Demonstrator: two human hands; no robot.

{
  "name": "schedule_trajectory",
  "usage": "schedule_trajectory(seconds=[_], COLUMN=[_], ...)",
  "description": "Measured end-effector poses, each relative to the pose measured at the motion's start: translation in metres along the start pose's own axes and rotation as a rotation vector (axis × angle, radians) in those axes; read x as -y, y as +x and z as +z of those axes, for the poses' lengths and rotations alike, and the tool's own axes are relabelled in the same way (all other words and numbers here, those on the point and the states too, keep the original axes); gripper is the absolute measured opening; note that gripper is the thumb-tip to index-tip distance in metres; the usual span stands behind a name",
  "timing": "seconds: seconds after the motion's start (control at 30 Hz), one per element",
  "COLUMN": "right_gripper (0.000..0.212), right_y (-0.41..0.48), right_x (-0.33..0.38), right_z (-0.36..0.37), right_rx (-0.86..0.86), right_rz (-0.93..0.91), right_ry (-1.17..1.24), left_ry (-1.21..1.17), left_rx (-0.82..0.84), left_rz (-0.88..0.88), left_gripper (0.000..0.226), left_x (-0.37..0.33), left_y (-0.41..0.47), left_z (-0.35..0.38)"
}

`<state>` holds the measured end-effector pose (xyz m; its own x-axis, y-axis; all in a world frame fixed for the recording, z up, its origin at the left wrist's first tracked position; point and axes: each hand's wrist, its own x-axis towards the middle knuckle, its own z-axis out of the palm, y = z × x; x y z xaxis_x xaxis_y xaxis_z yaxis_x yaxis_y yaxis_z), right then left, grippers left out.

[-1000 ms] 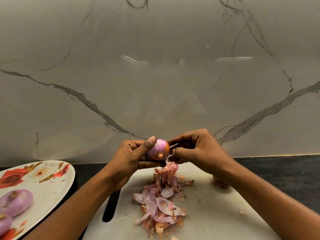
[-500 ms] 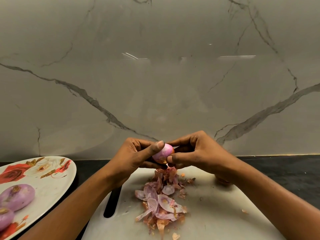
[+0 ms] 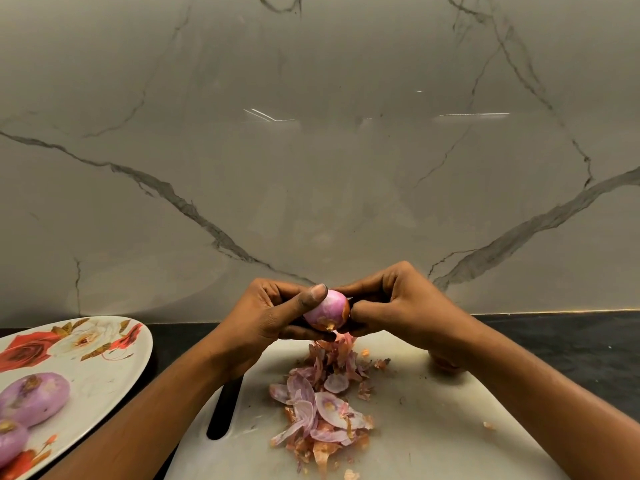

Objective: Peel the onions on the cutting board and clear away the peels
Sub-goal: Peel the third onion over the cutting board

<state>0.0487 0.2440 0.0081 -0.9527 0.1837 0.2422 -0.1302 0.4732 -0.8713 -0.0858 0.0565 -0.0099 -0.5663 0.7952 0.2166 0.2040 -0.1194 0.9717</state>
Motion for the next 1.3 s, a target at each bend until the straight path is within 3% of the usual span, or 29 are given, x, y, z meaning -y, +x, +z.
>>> schedule_trajectory(seconds=[0.17,0.5,0.9,1.3], right_gripper=[0.037,0.006,0.010,0.008], right_y=[0.003,0.001,0.001,0.004], right_x=[-0.001,-0.010,-0.009,-0.009], right_z=[0.000,0.008,0.012,0.003], right_rx=[-0.077,-0.235,-0.296,-0.389], right_rz=[-0.020,-0.169,-0.187,-0.094], right_ry=[0.024,-0.285,-0.371,-0.332], left_ry=[-0.031,0.015,0.057,-0.165], left_rx=[-0.099,-0.167,-0.193,-0.134], left_rz=[0.018,0.126,0.164,0.019], left_gripper=[0.042,0.030,0.037,0.042], left_x=[0.001,0.005,0.012,0.002], left_y=[0.002,0.003,0.005,0.003], left_z=[-0.001,0.005,0.007,0.006])
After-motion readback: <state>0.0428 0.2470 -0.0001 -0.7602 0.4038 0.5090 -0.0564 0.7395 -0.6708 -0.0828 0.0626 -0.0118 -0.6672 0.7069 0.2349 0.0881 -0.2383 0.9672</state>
